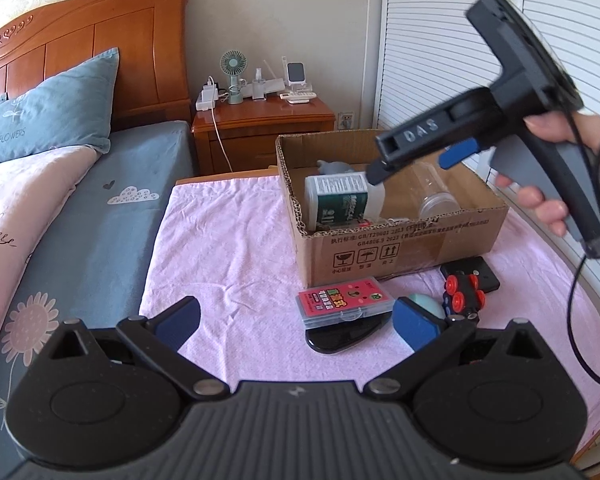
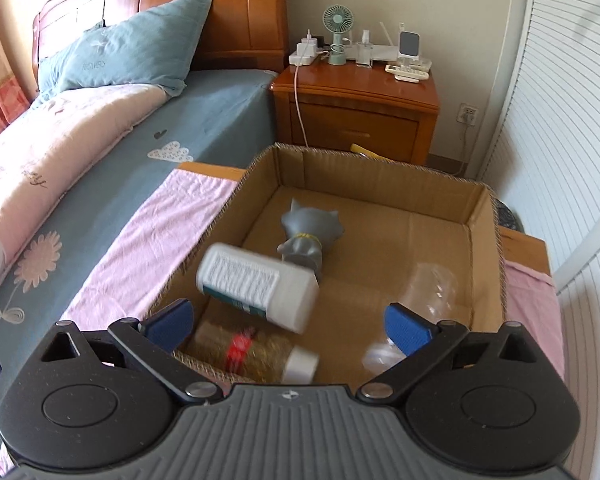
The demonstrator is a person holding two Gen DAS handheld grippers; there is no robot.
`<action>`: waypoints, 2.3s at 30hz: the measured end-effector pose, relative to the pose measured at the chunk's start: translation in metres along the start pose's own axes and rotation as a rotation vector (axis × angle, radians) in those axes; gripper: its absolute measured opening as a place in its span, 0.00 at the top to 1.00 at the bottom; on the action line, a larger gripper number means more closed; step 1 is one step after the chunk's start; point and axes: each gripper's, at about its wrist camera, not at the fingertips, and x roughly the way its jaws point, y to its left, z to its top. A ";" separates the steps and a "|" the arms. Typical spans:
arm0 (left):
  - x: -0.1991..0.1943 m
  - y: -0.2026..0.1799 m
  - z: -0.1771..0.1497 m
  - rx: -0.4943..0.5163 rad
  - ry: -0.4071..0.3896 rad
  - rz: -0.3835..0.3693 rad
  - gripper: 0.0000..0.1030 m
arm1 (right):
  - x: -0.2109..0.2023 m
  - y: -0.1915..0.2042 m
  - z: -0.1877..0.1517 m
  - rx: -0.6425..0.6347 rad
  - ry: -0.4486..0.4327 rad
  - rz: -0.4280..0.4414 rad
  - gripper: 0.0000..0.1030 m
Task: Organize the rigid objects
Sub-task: 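Carry the capsule bottle into the box and release it while the right releases the white bottle there, then withdraw both tools from the box toward the remaining toys, then close the left gripper on the red SL train while the right gripper closes on the red-wheeled black car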
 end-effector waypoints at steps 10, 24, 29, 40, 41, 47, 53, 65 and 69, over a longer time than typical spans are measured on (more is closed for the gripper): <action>-0.004 -0.007 -0.008 -0.005 0.002 0.013 0.01 | -0.018 -0.014 -0.046 0.027 0.021 -0.051 0.00; -0.004 -0.026 -0.022 0.034 0.038 -0.006 0.01 | -0.008 -0.026 -0.112 0.127 0.077 -0.030 0.00; -0.006 -0.032 -0.024 0.040 0.042 -0.012 0.01 | -0.003 -0.034 -0.122 0.162 0.083 -0.036 0.00; 0.001 -0.046 -0.024 0.070 0.062 -0.028 0.01 | -0.014 -0.077 -0.153 0.289 0.081 -0.050 0.00; 0.001 -0.047 -0.024 0.073 0.063 -0.031 0.01 | -0.015 -0.080 -0.156 0.300 0.081 -0.056 0.00; 0.005 -0.058 -0.023 0.094 0.076 -0.051 0.01 | -0.018 -0.086 -0.175 0.280 0.071 -0.104 0.00; 0.009 -0.076 -0.026 0.132 0.088 -0.106 0.01 | -0.023 -0.079 -0.192 0.191 0.035 -0.149 0.00; 0.030 -0.126 -0.056 0.300 0.167 -0.223 0.07 | -0.041 -0.072 -0.231 0.041 -0.064 -0.145 0.00; 0.040 -0.136 -0.062 0.312 0.198 -0.245 0.25 | -0.045 -0.075 -0.237 0.039 -0.078 -0.143 0.00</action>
